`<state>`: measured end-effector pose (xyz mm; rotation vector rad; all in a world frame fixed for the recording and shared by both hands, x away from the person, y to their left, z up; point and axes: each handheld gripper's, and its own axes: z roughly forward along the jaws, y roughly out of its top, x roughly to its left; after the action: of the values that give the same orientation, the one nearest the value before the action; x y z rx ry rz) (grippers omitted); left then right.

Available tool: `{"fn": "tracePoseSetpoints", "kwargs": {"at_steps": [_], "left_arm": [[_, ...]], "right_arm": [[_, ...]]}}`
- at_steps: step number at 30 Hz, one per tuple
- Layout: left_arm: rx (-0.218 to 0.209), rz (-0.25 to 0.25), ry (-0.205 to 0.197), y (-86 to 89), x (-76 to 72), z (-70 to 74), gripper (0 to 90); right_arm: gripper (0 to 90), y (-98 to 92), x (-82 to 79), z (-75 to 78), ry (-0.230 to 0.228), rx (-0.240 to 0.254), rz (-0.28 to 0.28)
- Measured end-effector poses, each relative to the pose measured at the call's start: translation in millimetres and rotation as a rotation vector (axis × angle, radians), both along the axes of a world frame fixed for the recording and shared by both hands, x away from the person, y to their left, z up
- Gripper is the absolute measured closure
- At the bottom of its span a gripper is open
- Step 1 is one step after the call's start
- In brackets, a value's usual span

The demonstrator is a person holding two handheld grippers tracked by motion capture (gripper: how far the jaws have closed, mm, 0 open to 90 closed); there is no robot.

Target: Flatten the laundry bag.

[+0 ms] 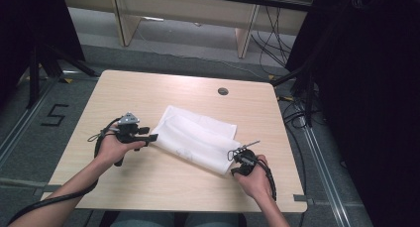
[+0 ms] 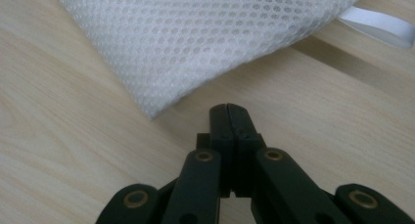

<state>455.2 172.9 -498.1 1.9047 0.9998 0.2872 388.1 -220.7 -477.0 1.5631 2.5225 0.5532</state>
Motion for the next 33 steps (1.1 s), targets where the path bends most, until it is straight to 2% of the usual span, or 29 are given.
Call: {"fn": "tracePoseSetpoints", "kwargs": {"at_steps": [1,3,4,5,6,7,8,11,12,14,15,16,17,19,20,22,23,24,25,26,27,29,30,31,32,33], "left_arm": [[0.0,0.0,0.0,0.0,0.0,0.0,45.1],[-0.008,-0.002,0.036,-0.1,1.4,-6.6,45.2],[0.012,-0.013,0.05,1.9,1.5,-7.7,45.3],[0.0,-0.01,0.06,1.3,1.2,-9.5,45.9],[0.005,-0.029,0.078,1.7,0.9,-10.5,46.6],[0.005,-0.034,0.084,0.6,-0.1,-11.4,46.8],[0.029,-0.05,0.084,0.7,-0.9,-11.6,46.8],[0.036,-0.066,0.091,-1.4,-3.1,-11.6,46.8],[0.064,-0.072,0.085,-1.6,-5.3,-11.0,46.8],[0.056,-0.069,0.091,-3.2,-8.1,-11.4,46.9],[0.068,-0.081,0.093,-2.7,-10.5,-11.1,46.9],[0.072,-0.084,0.102,-2.6,-13.2,-11.0,47.3],[0.094,-0.095,0.101,-1.3,-14.6,-10.4,47.3],[0.09,-0.1,0.116,-0.7,-20.4,-9.5,47.3],[0.084,-0.099,0.121,-0.5,-22.0,-9.1,47.3],[0.107,-0.114,0.131,2.5,-26.0,-6.3,47.3],[0.089,-0.103,0.138,2.5,-28.6,-5.5,47.2],[0.096,-0.102,0.138,3.8,-30.1,-3.4,47.0],[0.099,-0.098,0.129,4.6,-31.0,-1.5,46.8],[0.129,-0.1,0.114,8.2,-31.5,4.2,46.6],[0.125,-0.093,0.107,9.4,-31.6,7.6,46.4],[0.12,-0.053,0.063,10.5,-32.7,19.0,45.9],[0.11,-0.04,0.012,7.0,-34.2,27.4,45.6],[0.11,-0.04,0.012,7.0,-34.2,27.4,45.9],[0.104,-0.047,-0.014,2.6,-35.6,31.1,45.9],[0.09,-0.085,-0.033,-4.3,-37.2,33.6,46.4]], "right_arm": [[90.0,0.0,0.0,0.0,0.0,0.0,0.0],[89.7,3.0,5.6,-1.0,0.013,-0.004,-0.002],[89.5,2.6,8.1,-2.3,-0.004,-0.009,0.018],[89.3,4.8,9.5,-2.9,0.007,-0.014,-0.007],[88.9,4.4,11.5,-2.8,0.0,-0.009,0.016],[88.6,5.2,13.1,-3.0,-0.001,-0.009,0.015],[88.5,5.7,15.2,-3.0,-0.002,-0.014,0.014],[88.1,6.0,20.3,-2.7,-0.008,-0.018,0.018],[88.0,6.5,22.2,-1.4,0.005,-0.02,0.007],[87.3,6.6,27.7,-1.0,-0.014,-0.03,0.012],[86.8,7.1,29.0,-0.6,-0.008,-0.039,-0.004],[85.6,7.2,32.6,0.9,-0.021,-0.045,-0.003],[85.6,7.2,32.6,0.9,-0.021,-0.045,-0.003],[84.6,7.9,34.8,2.1,-0.012,-0.039,-0.02],[83.6,5.5,37.2,1.7,-0.041,-0.039,0.006],[81.8,4.9,38.6,3.2,-0.041,-0.043,-0.002],[81.3,4.7,37.3,6.4,-0.014,-0.025,-0.025],[80.1,1.2,38.2,7.4,-0.043,-0.031,-0.003],[79.3,-1.0,37.6,11.0,-0.035,-0.024,-0.008],[78.3,-2.7,37.1,13.5,-0.048,-0.024,-0.016],[76.6,-6.6,37.3,18.8,-0.086,-0.021,-0.018],[71.7,-12.4,40.3,28.3,-0.116,-0.022,-0.026],[66.0,-13.4,44.3,35.4,-0.119,-0.015,-0.052],[63.8,-13.2,48.1,37.9,-0.124,-0.019,-0.053],[63.8,-13.2,48.1,37.9,-0.124,-0.019,-0.053],[62.1,-13.3,53.1,39.4,-0.145,-0.019,-0.037]]}}
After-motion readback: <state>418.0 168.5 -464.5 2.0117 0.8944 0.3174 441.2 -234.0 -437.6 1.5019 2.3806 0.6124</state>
